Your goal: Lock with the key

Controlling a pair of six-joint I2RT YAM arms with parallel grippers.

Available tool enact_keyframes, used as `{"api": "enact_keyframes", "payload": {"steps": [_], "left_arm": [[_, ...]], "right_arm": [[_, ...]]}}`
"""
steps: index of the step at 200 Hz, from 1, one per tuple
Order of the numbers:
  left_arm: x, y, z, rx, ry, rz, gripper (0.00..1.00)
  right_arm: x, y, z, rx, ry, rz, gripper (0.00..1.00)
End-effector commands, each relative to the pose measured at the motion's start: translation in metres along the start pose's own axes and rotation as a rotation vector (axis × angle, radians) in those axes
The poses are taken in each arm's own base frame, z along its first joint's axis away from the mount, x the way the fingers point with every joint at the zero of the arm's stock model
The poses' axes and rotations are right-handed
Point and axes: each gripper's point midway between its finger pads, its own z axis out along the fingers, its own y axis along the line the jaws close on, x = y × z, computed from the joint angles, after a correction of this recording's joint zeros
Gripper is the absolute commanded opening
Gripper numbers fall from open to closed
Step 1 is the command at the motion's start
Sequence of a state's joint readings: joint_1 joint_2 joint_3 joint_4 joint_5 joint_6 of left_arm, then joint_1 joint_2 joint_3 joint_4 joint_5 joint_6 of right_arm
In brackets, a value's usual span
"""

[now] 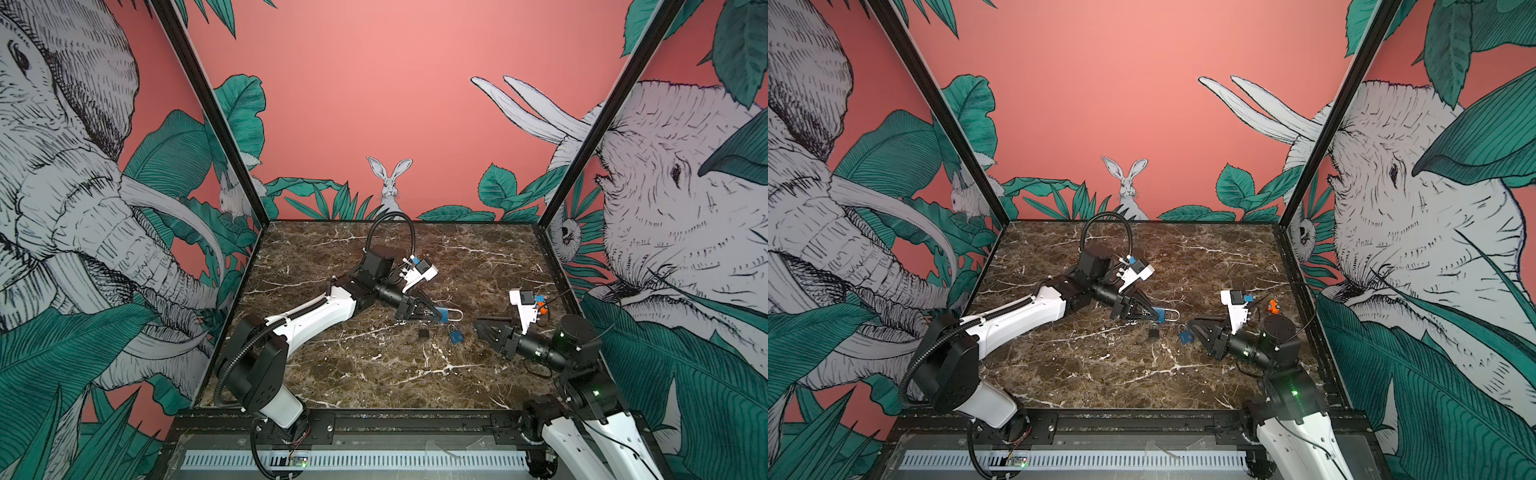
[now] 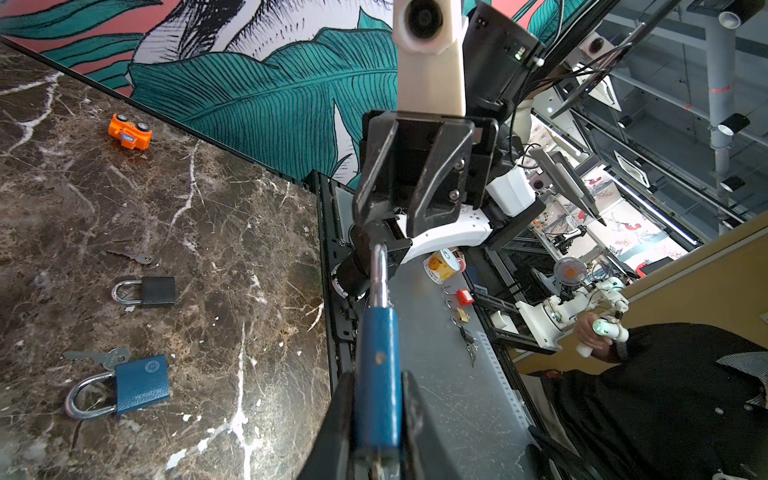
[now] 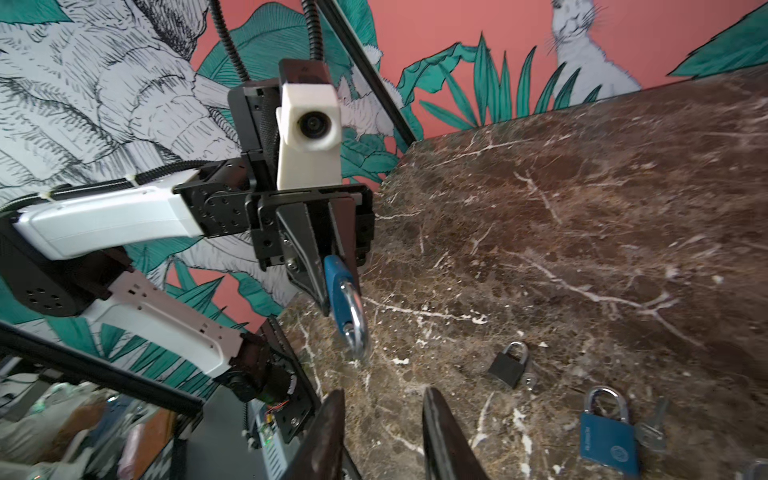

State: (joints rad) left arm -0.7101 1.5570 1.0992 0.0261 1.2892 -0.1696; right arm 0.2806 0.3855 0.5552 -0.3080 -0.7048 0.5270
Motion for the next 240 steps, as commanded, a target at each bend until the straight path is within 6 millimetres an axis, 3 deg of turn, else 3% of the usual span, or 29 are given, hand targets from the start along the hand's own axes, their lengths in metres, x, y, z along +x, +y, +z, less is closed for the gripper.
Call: {"api": "enact_keyframes", "payload": {"steps": [1, 93, 240], "left_arm": [[-0.008, -0.005, -0.001, 0.014, -0.006, 0.021, 0.00], [-0.005, -0.006, 0.003, 0.053, 0.004, 0.002, 0.00], [-0.006, -0.008, 0.008, 0.076, 0.015, -0.003, 0.00]], "right_arm": [[-0.009, -0.014, -0.008, 0.108, -0.063, -0.058, 0.33], [-0.015, 0.023, 0.012, -0.187, -0.030, -0.006, 0.34], [-0.005, 0.015, 0.030, -0.243, 0.011, 0.066, 0.24]]}}
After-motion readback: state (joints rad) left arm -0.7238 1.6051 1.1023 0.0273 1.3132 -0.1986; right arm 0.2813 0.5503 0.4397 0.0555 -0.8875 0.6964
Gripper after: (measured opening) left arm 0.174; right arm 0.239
